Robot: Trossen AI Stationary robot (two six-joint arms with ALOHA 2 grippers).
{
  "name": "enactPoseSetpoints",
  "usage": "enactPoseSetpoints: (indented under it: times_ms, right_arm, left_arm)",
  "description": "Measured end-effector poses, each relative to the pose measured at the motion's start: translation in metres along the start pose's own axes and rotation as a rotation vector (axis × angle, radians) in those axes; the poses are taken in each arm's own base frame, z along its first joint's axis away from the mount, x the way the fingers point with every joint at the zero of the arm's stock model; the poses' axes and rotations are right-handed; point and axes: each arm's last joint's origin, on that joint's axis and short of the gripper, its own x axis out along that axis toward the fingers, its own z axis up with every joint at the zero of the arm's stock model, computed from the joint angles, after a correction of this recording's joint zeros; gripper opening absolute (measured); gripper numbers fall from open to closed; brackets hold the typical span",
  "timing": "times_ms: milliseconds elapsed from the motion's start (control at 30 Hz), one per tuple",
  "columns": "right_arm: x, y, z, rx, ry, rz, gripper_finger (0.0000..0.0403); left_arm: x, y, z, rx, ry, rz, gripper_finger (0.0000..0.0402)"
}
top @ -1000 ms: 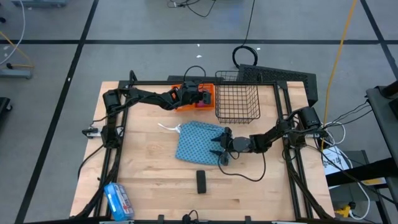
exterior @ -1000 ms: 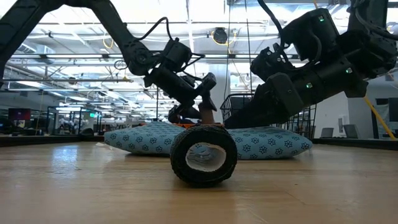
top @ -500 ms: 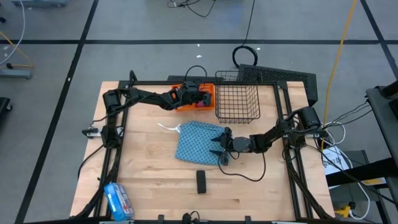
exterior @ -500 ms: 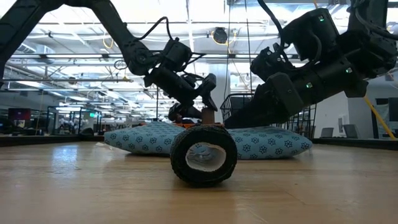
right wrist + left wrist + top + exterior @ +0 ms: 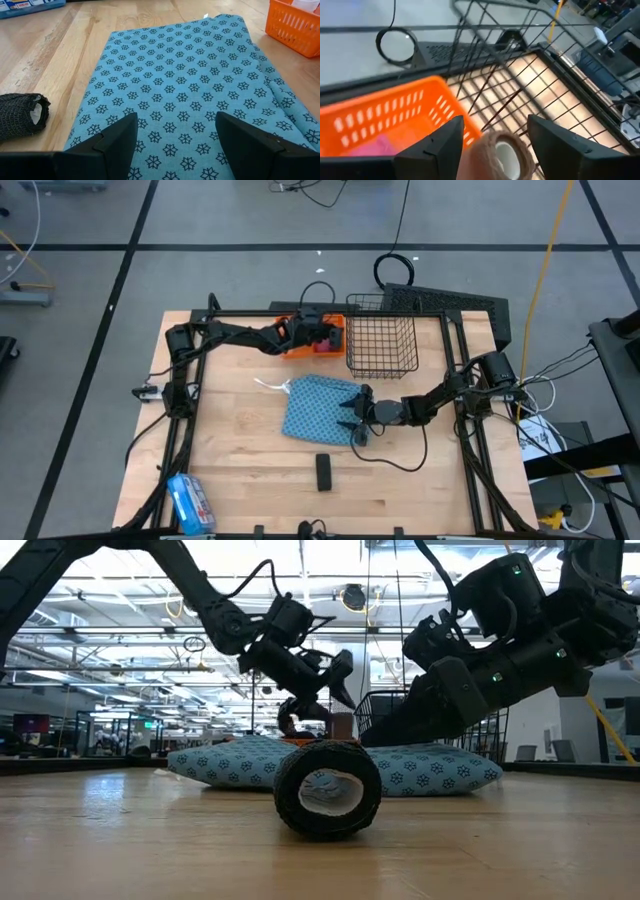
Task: Pick & Place Medicine items
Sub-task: Put the brown bandage into the right orange basket
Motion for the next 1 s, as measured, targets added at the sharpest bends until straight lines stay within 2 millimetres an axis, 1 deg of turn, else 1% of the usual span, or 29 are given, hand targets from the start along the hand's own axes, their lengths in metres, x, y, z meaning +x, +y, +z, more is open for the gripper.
enactPoseSetpoints:
  times_ms: [200,300,400,533,633,833,933,1000]
  right_arm:
    - [0.0,0.0,0.0,0.0,0.0,0.0,0.0256]
    - [0.0,0.0,-0.001,-0.002,0.005,-0.001,0.0256]
    - [0.0,0.0,-0.001,-0.004,0.013,-0.002,0.0256]
    - [0.0,0.0,-0.001,-0.004,0.015,-0.002,0.0256]
    - [0.0,0.0,-0.002,-0.005,0.015,-0.002,0.0256]
    - [0.0,0.0,-0.002,-0.006,0.019,-0.001,0.0256]
    - [0.0,0.0,-0.002,-0.007,0.022,-0.002,0.0256]
    - [0.0,0.0,-0.002,-0.007,0.022,-0.002,0.0256]
  left_arm:
    - [0.003,-0.012,0.017,0.077,0.027,0.035,0.0228]
    - [0.003,-0.014,0.022,0.122,0.055,0.074,0.0228]
    - [0.002,-0.019,0.025,0.164,0.088,0.067,0.0228]
    - [0.001,-0.032,0.021,0.261,0.12,0.042,0.0228]
    - [-0.006,-0.047,0.016,0.352,0.11,0.048,0.0228]
    - [-0.028,-0.074,0.008,0.495,0.058,0.212,0.0227]
    - [-0.036,-0.082,0.004,0.539,0.053,0.266,0.0227]
    - [-0.038,-0.083,-0.001,0.559,0.082,0.275,0.0227]
